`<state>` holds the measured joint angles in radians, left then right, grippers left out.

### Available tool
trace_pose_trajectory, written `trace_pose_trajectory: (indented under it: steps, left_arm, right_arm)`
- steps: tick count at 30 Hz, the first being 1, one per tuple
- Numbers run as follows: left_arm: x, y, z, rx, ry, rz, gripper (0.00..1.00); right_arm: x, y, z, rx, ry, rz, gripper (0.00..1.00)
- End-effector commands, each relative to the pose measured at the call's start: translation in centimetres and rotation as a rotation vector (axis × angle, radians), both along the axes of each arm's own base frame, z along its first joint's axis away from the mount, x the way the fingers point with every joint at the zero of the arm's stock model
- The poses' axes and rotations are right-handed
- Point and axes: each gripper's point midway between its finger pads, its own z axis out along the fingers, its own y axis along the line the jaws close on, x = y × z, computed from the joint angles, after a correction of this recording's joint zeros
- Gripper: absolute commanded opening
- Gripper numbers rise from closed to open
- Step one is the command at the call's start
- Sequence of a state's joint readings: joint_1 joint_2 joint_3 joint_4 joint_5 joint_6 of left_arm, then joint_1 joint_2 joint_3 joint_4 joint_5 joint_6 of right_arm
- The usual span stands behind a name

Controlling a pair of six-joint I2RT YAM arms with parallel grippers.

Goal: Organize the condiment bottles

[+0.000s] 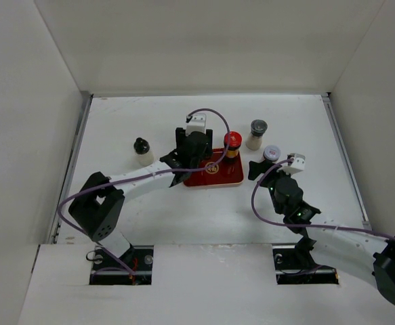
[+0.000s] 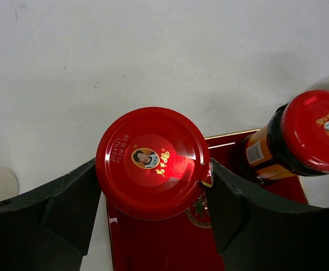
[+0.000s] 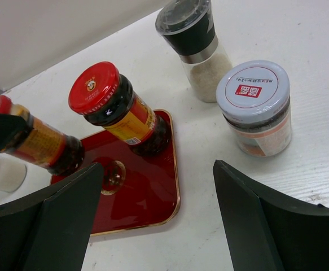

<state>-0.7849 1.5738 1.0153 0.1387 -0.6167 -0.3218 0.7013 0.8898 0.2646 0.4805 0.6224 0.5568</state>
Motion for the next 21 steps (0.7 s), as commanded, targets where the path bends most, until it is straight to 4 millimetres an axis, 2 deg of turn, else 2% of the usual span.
trace_pose_trajectory:
  steps: [1, 11, 14, 18, 21]
  left_arm:
    - [1.9, -1.0, 5.6, -0.139, -0.151, 0.025, 0.30]
    - [2.0, 0.4, 2.7, -0.092, -0.112, 0.056, 0.32]
    - [1.9, 0.9, 1.3, -0.092, -0.092, 0.064, 0.35]
    - [1.9, 1.4, 0.4, -0.102, -0.080, 0.076, 0.45]
    - [1.9, 1.4, 0.6, -0.120, -0.086, 0.064, 0.64]
  right_arm:
    - [0.4, 0.0, 2.6, 0.044, -0.071, -0.013, 0.85]
    - [0.5, 0.6, 2.0, 0.041, -0.050, 0.012, 0.86]
    - [0.5, 0.3, 2.3, 0.038, -0.062, 0.000, 0.92]
    - [0.4, 0.2, 2.3, 0.046, -0.063, -0.006, 0.97]
    - [0.6, -0.2, 2.4, 0.033, -0.064, -0.027, 0.98]
